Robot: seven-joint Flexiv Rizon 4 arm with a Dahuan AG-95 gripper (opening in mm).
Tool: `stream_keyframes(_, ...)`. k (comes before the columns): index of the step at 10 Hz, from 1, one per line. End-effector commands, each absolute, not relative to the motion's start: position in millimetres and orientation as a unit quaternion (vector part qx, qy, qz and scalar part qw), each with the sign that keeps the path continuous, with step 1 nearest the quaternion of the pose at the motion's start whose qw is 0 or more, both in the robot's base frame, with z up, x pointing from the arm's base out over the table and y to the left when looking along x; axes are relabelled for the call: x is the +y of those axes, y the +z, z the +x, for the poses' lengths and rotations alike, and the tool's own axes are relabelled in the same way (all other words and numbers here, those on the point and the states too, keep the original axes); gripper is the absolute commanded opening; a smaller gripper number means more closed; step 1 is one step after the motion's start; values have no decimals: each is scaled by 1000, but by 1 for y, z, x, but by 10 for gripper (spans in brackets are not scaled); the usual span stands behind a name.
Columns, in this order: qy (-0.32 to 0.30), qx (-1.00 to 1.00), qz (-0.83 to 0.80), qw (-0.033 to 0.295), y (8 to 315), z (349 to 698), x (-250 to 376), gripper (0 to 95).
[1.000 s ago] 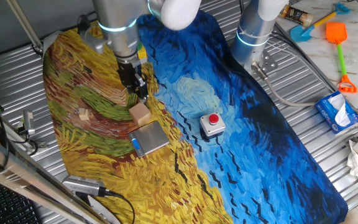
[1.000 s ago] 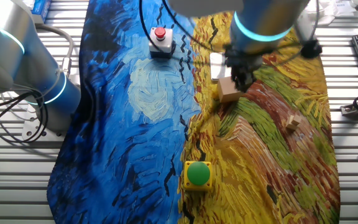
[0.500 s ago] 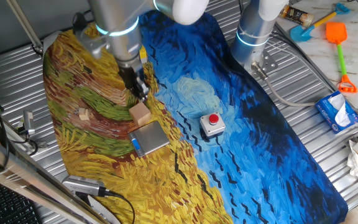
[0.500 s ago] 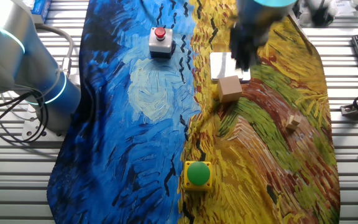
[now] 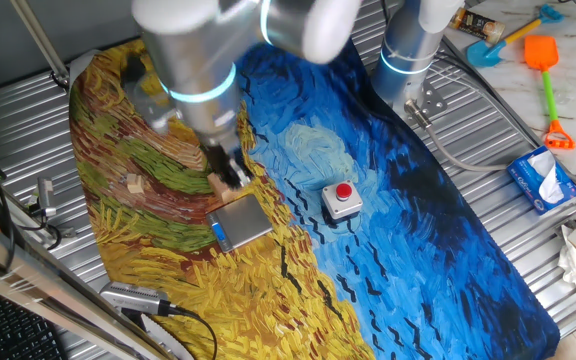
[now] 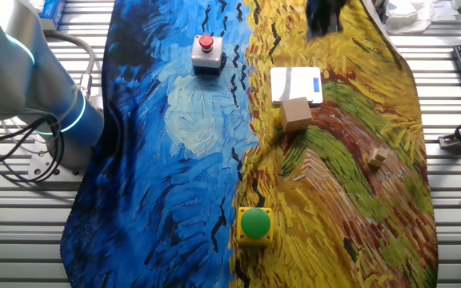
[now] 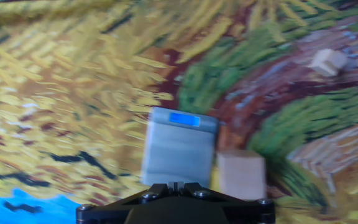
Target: Remove the object from the scale
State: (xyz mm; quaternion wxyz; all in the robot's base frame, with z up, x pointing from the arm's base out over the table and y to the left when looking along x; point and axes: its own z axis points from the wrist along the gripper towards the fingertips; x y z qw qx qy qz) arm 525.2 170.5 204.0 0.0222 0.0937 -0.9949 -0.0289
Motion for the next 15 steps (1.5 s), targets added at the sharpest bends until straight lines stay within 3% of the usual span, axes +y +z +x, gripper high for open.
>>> stream_keyframes(1, -30, -996, 83, 20, 201, 526, 180, 0)
stream_keyframes(7, -25, -997, 74, 23, 223, 515, 195, 0)
stream_keyframes(15, -32, -996, 78, 19, 224, 515, 196, 0)
